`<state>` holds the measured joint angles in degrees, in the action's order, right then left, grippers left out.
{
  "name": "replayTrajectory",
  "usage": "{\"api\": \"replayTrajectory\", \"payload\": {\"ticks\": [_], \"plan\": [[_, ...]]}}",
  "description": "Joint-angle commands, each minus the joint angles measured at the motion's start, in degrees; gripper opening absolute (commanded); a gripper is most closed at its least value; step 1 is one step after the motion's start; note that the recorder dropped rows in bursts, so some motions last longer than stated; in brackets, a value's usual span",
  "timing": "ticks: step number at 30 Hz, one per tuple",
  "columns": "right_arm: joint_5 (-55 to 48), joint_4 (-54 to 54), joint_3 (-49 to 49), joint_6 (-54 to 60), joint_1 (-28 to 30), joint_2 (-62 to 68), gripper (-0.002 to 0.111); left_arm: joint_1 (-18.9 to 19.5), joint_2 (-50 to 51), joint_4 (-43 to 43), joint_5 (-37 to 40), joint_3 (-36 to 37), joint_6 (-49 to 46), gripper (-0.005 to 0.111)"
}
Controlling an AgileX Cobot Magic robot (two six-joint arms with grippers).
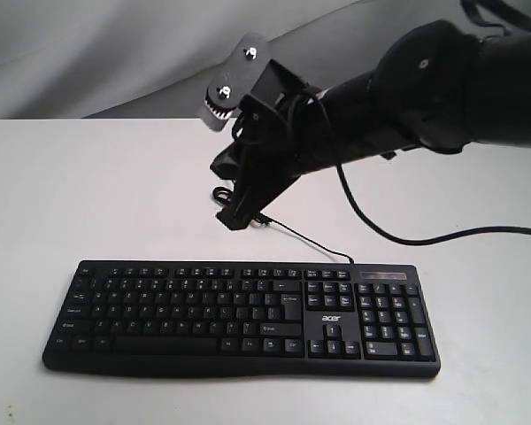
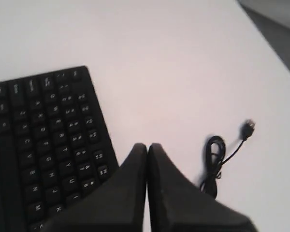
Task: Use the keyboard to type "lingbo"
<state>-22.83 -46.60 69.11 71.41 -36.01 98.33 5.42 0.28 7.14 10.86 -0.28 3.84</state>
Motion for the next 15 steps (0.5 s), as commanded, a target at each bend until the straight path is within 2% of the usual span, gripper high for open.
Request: {"api": "replayTrajectory", "payload": {"ticks": [1,4,9,12,15], "plan": [[1.73,-0.11,0.0,-0.35,0.09,-2.04,0.0,-0.31,-0.28,0.01,-0.35,0.28,0.12,0.001],[2.49,1.51,0.0,0.47,0.09,-2.16,0.0,-0.31,-0.28,0.01,-0.35,0.28,0.12,0.001],[10.82,-0.14,0.0,0.09,0.09,-2.59,0.0,-0.31,-0.28,0.01,-0.35,0.28,0.12,0.001],[20.87,-13.27,0.0,-4.59,0.09,-3.94,0.0,-0.31,-0.28,0.01,-0.35,0.28,0.12,0.001],[36.47,-28.43,0.0,-12.06,0.09,-5.34,0.0,-0.31,-0.28,0.01,-0.35,0.28,0.12,0.001]]}}
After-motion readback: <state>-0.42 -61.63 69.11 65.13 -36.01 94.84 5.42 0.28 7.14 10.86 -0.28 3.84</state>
